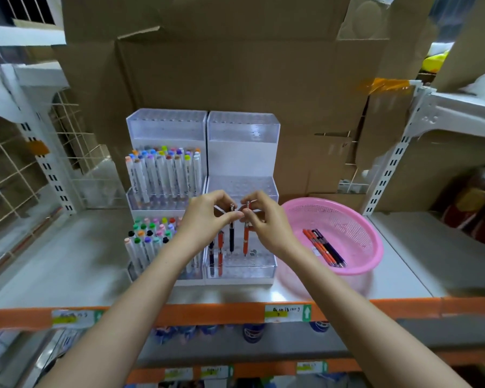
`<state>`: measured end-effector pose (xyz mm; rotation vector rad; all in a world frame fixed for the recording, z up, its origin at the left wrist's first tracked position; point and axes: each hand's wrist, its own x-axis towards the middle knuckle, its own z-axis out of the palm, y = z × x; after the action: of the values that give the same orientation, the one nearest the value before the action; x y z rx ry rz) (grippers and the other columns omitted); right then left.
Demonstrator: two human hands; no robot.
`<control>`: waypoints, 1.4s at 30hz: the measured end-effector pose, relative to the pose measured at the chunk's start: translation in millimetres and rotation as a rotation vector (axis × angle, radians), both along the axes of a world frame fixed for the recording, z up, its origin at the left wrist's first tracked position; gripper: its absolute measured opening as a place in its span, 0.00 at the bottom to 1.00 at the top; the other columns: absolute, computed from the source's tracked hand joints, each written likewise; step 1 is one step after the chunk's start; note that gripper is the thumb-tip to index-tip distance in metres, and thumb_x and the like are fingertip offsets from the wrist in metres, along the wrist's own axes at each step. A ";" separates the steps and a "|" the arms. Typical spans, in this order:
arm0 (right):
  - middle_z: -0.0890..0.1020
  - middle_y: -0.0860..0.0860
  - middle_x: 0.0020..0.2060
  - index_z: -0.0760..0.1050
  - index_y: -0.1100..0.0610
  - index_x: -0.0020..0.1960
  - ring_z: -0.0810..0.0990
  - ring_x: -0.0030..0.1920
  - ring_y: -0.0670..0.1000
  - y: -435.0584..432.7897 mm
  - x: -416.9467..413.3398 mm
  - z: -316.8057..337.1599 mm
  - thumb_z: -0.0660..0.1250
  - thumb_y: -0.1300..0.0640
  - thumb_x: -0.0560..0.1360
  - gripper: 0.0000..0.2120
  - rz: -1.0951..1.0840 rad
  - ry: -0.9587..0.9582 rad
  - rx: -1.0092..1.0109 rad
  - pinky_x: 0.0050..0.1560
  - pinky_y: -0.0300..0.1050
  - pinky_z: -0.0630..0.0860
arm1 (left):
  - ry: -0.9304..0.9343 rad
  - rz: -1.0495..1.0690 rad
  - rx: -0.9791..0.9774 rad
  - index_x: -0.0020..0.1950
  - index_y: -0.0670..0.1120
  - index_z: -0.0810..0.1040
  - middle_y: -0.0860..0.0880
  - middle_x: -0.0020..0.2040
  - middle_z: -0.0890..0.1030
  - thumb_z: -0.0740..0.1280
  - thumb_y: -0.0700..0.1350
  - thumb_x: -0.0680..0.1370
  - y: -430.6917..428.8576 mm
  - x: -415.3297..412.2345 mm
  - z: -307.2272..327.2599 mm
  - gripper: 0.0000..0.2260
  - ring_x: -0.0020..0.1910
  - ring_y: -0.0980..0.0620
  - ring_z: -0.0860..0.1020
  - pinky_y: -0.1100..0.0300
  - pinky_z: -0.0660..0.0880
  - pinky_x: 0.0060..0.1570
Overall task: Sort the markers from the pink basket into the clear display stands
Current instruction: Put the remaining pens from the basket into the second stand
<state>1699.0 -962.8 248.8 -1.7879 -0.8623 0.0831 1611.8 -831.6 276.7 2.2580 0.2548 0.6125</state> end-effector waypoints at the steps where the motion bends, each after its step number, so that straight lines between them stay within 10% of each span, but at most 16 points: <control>1: 0.82 0.52 0.44 0.71 0.52 0.51 0.83 0.42 0.46 -0.4 -0.6 -0.7 0.63 0.62 0.79 0.05 -0.010 -0.002 0.002 0.44 0.44 0.81 | 0.007 -0.014 0.001 0.42 0.49 0.79 0.55 0.38 0.81 0.75 0.47 0.70 0.1 0.3 -0.2 0.07 0.38 0.60 0.80 0.63 0.77 0.41; 42: 0.81 0.47 0.42 0.71 0.53 0.50 0.82 0.46 0.49 2.5 -24.6 -13.8 0.63 0.65 0.78 0.07 -0.119 -0.138 0.015 0.47 0.54 0.81 | 0.145 -0.194 0.086 0.41 0.47 0.77 0.50 0.38 0.81 0.76 0.47 0.70 17.4 -7.9 -18.0 0.09 0.39 0.53 0.80 0.55 0.79 0.44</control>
<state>1674.4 -960.2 235.0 -1.8427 -0.8488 -0.1248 1603.9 -814.2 258.7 2.3780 0.0803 0.3653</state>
